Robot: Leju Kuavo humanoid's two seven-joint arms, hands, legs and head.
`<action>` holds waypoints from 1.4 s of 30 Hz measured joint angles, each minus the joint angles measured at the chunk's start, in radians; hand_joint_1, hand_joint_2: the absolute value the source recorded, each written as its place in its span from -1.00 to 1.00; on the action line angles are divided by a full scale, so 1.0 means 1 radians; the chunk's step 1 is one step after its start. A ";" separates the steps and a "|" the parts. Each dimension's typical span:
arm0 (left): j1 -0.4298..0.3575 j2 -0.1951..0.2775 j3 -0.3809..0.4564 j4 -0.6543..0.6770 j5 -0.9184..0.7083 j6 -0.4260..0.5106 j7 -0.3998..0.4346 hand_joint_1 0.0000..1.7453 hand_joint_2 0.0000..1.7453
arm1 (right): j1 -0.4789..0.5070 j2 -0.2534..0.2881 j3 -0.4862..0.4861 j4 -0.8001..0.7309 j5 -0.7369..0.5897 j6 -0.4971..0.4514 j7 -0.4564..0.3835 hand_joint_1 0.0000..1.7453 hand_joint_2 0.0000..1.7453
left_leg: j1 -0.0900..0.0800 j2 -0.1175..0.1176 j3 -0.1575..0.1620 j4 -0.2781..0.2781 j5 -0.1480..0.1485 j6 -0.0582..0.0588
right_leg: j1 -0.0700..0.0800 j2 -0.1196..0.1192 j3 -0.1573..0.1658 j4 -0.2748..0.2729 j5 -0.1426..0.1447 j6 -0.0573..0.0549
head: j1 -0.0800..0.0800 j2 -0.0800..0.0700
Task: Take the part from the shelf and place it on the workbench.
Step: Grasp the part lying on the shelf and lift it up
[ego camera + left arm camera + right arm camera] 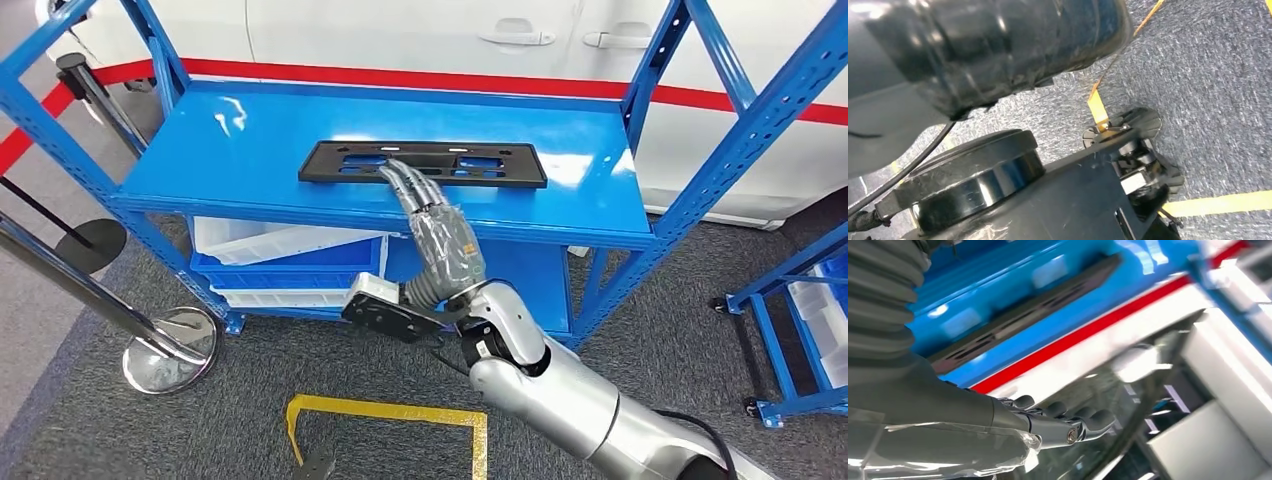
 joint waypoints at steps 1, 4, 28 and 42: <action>0.001 0.001 0.000 0.000 0.003 -0.009 -0.007 -1.00 -1.00 | -0.007 0.001 0.003 0.020 0.016 0.000 0.018 -1.00 1.00 | 0.002 0.001 0.004 -0.006 0.002 0.005 | 0.001 -0.001 -0.017 0.039 -0.022 0.002 | 0.002 0.000; 0.003 0.003 0.000 0.000 0.007 -0.016 -0.013 -1.00 -1.00 | -0.018 0.006 0.017 0.081 0.073 0.005 0.069 -1.00 1.00 | 0.000 0.001 0.006 -0.006 0.000 0.012 | 0.000 -0.001 -0.103 0.210 -0.088 0.005 | 0.003 0.000; 0.015 0.009 0.000 0.001 0.048 0.028 -0.021 -1.00 -1.00 | -0.076 0.021 0.082 0.304 0.353 0.116 0.257 -1.00 -1.00 | -0.011 0.001 -0.007 0.011 -0.003 0.001 | 0.002 0.012 -0.003 -0.023 0.032 -0.014 | -0.001 0.000; 0.018 0.011 0.000 0.001 0.056 0.008 -0.015 -1.00 -1.00 | -0.039 -0.008 0.074 0.298 0.210 0.080 0.212 -1.00 -1.00 | -0.004 0.004 -0.002 0.034 -0.023 -0.009 | 0.000 0.009 -0.013 0.002 0.023 -0.005 | 0.001 0.000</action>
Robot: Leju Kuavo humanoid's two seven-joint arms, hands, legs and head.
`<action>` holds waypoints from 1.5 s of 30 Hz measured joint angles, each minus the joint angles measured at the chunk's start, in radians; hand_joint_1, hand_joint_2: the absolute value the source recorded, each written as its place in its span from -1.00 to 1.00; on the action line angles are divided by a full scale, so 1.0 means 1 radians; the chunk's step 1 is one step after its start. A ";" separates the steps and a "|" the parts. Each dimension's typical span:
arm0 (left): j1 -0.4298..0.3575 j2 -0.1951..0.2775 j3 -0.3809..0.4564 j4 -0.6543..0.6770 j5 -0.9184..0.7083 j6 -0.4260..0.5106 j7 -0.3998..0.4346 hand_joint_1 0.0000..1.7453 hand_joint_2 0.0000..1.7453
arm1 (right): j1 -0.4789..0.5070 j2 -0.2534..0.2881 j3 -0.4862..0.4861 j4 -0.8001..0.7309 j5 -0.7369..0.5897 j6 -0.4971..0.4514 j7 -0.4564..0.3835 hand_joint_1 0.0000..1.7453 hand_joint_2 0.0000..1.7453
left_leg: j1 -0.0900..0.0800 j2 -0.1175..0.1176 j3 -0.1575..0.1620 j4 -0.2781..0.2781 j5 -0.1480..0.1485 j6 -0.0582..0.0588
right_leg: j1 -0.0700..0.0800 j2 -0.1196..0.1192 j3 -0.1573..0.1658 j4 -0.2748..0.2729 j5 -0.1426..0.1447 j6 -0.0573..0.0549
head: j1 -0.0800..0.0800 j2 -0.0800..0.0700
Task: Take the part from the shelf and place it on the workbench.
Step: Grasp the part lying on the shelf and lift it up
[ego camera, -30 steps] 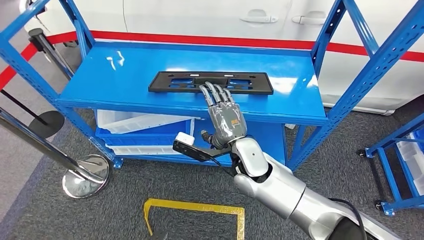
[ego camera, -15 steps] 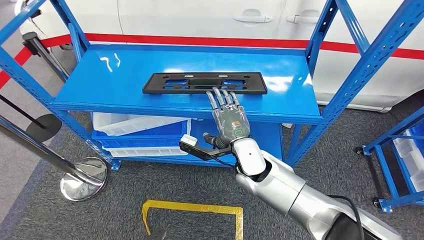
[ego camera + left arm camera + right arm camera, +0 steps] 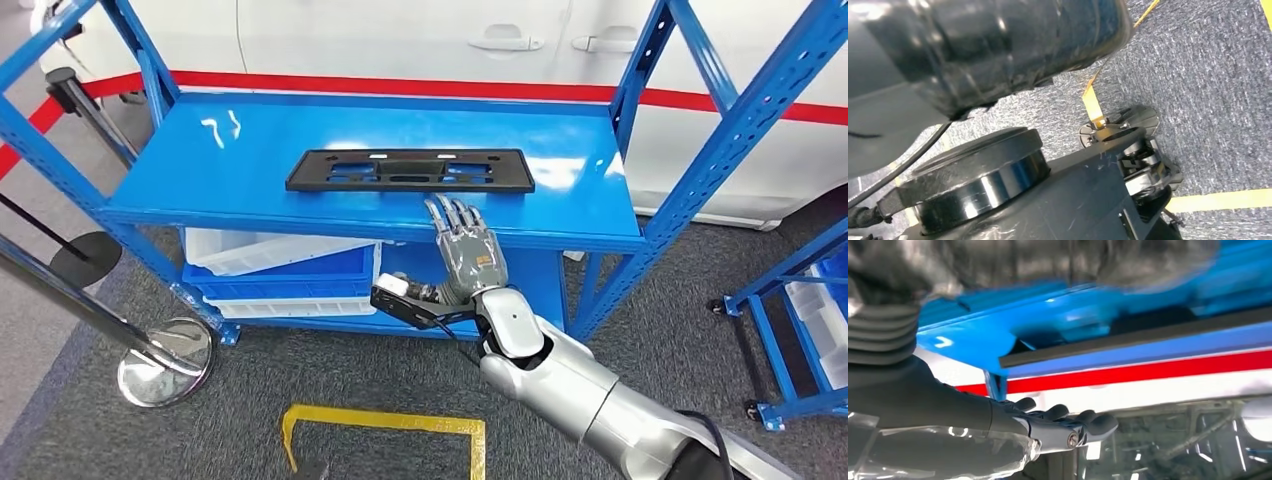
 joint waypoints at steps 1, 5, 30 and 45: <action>0.000 0.001 0.000 0.000 0.000 -0.001 -0.001 -1.00 -1.00 | 0.001 -0.002 0.000 -0.001 -0.002 0.001 0.000 -1.00 -1.00 | 0.001 0.000 -0.001 0.000 -0.001 -0.003 | -0.001 0.001 0.000 -0.001 0.002 -0.005 | 0.000 0.000; -0.001 0.002 0.000 0.000 -0.001 -0.015 -0.011 -1.00 -1.00 | 0.002 -0.005 0.000 -0.006 -0.035 0.021 -0.013 -1.00 -1.00 | 0.007 0.001 -0.057 0.129 -0.077 -0.024 | -0.006 0.000 0.004 -0.008 0.006 -0.020 | -0.006 0.000; -0.010 0.001 0.000 0.000 -0.004 -0.016 -0.022 -1.00 -1.00 | 0.023 -0.036 -0.001 -0.018 -0.144 0.051 -0.051 -1.00 -1.00 | -0.001 -0.001 0.009 0.003 -0.017 0.001 | 0.001 -0.001 -0.008 0.002 0.001 -0.002 | -0.005 0.000; -0.010 0.002 0.000 0.000 -0.016 -0.012 0.001 -1.00 -1.00 | 0.028 -0.042 -0.005 -0.020 -0.258 0.048 -0.117 -1.00 -1.00 | -0.010 0.002 -0.026 -0.008 0.023 0.011 | 0.001 0.004 0.074 -0.022 -0.047 -0.007 | -0.017 0.000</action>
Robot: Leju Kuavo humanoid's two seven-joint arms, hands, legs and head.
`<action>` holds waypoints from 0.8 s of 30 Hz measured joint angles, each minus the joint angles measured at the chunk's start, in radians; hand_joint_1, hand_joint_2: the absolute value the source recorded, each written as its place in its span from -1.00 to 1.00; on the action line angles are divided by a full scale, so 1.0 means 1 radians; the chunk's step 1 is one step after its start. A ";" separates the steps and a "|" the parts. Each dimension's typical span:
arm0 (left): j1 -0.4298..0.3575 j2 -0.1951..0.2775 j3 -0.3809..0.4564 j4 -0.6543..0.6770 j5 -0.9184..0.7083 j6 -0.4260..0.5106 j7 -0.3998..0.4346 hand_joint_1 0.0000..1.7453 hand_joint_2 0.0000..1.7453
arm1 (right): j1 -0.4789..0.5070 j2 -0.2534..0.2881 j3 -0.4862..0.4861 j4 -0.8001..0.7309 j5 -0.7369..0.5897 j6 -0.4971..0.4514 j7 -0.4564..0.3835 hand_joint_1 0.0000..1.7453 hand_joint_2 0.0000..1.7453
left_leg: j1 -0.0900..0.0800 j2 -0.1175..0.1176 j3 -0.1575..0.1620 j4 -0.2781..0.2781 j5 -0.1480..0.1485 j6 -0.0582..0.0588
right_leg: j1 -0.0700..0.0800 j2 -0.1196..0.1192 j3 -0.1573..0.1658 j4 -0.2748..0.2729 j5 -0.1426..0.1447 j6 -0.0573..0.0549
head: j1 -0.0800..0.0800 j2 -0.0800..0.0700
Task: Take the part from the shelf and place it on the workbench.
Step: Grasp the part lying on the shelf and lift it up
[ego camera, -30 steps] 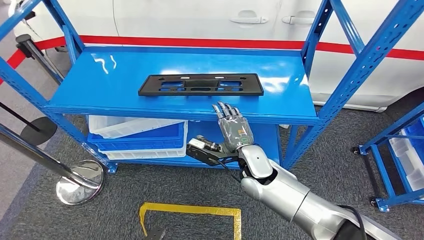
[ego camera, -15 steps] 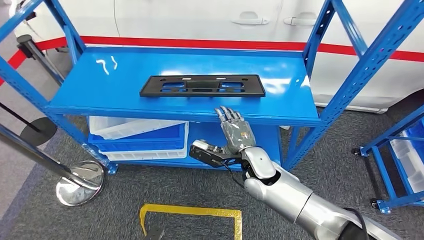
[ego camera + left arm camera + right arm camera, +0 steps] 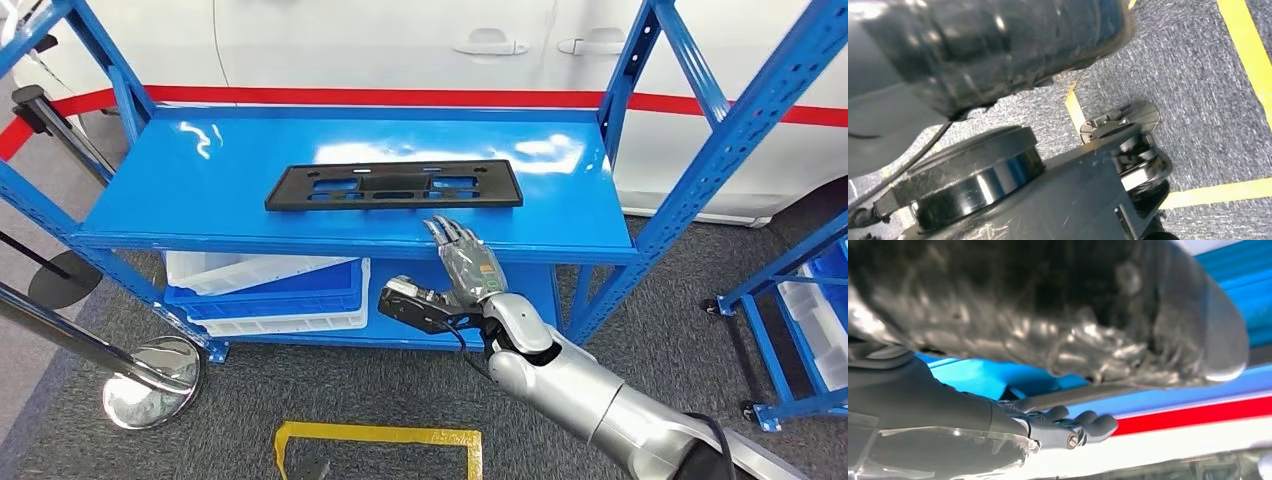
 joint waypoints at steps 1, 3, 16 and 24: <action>0.000 0.000 0.000 0.000 0.000 0.000 0.000 -1.00 -1.00 | 0.001 -0.001 -0.001 0.000 -0.003 -0.001 -0.002 -1.00 -1.00 | 0.000 -0.001 0.010 -0.012 -0.004 0.005 | 0.000 -0.001 0.006 -0.002 0.002 0.005 | 0.000 0.000; 0.003 0.000 0.000 0.000 0.000 0.001 0.000 -1.00 -1.00 | 0.002 -0.004 -0.005 -0.002 -0.007 -0.003 -0.005 -1.00 -1.00 | 0.003 -0.002 0.043 -0.032 -0.010 0.014 | -0.001 -0.004 0.004 0.026 -0.002 0.012 | 0.002 0.000; 0.002 -0.003 0.000 0.000 -0.002 -0.001 0.008 -1.00 -1.00 | 0.031 -0.013 -0.017 -0.002 -0.045 -0.079 -0.053 -1.00 -1.00 | 0.006 -0.008 0.194 -0.026 -0.143 -0.004 | 0.008 -0.008 -0.165 0.020 0.131 -0.010 | -0.003 0.000; 0.007 -0.004 0.000 0.000 0.006 0.031 -0.002 -1.00 -1.00 | 0.064 -0.013 -0.053 -0.035 -0.186 -0.167 -0.205 -1.00 -1.00 | 0.024 -0.003 -0.019 0.231 -0.200 -0.039 | 0.002 -0.003 -0.079 -0.004 0.080 -0.032 | -0.011 0.000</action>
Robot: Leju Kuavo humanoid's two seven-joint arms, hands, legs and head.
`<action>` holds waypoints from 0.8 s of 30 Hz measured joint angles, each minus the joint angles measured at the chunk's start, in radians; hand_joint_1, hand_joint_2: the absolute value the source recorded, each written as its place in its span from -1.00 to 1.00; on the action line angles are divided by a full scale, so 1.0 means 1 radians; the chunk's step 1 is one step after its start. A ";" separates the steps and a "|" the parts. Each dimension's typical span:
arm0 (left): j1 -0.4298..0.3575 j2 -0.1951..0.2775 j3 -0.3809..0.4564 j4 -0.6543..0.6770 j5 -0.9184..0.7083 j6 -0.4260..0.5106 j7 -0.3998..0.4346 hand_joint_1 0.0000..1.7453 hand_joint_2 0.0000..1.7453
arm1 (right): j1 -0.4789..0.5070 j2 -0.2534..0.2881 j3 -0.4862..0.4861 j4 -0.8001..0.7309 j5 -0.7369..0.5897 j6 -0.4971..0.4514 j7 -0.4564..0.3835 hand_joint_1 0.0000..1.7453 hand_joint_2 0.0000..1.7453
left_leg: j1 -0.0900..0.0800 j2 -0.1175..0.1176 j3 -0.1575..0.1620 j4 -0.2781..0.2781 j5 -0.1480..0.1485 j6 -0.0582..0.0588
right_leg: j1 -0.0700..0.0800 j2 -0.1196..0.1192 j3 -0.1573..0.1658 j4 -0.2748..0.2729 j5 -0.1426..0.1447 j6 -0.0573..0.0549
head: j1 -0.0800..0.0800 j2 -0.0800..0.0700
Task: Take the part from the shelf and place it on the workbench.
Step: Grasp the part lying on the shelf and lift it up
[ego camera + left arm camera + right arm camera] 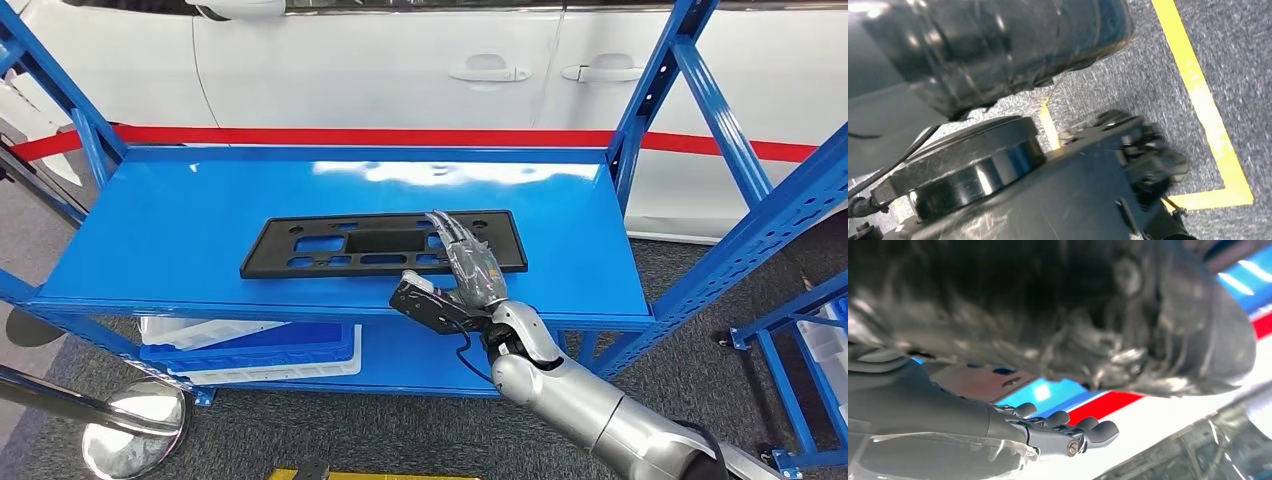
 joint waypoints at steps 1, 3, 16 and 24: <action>0.001 0.000 0.000 0.000 0.000 0.003 -0.005 -1.00 -1.00 | 0.005 0.000 -0.005 -0.006 -0.012 -0.008 -0.013 -1.00 -1.00 | 0.002 0.000 -0.001 -0.040 0.034 -0.001 | -0.001 0.001 0.012 0.001 -0.009 0.001 | 0.000 0.000; 0.000 0.000 0.000 0.000 -0.004 0.004 -0.017 -1.00 -1.00 | 0.008 0.001 -0.011 -0.019 -0.023 -0.018 -0.027 -1.00 -1.00 | 0.003 0.000 0.019 -0.161 0.139 -0.001 | -0.001 0.004 0.032 0.002 -0.024 0.008 | 0.000 0.000; -0.005 -0.004 -0.002 0.000 -0.026 -0.015 -0.022 -1.00 -1.00 | 0.028 -0.001 -0.026 -0.048 -0.025 -0.025 -0.032 -1.00 -1.00 | -0.009 0.001 0.041 -0.243 0.205 0.044 | 0.000 -0.001 -0.058 0.241 -0.154 0.045 | 0.001 0.000; -0.005 -0.006 -0.002 0.000 -0.023 -0.016 -0.011 -1.00 -1.00 | 0.036 0.001 -0.035 -0.067 -0.097 -0.046 -0.069 -1.00 -1.00 | -0.012 -0.002 0.023 -0.220 0.193 0.017 | 0.005 -0.001 0.046 0.004 -0.051 0.018 | 0.000 0.000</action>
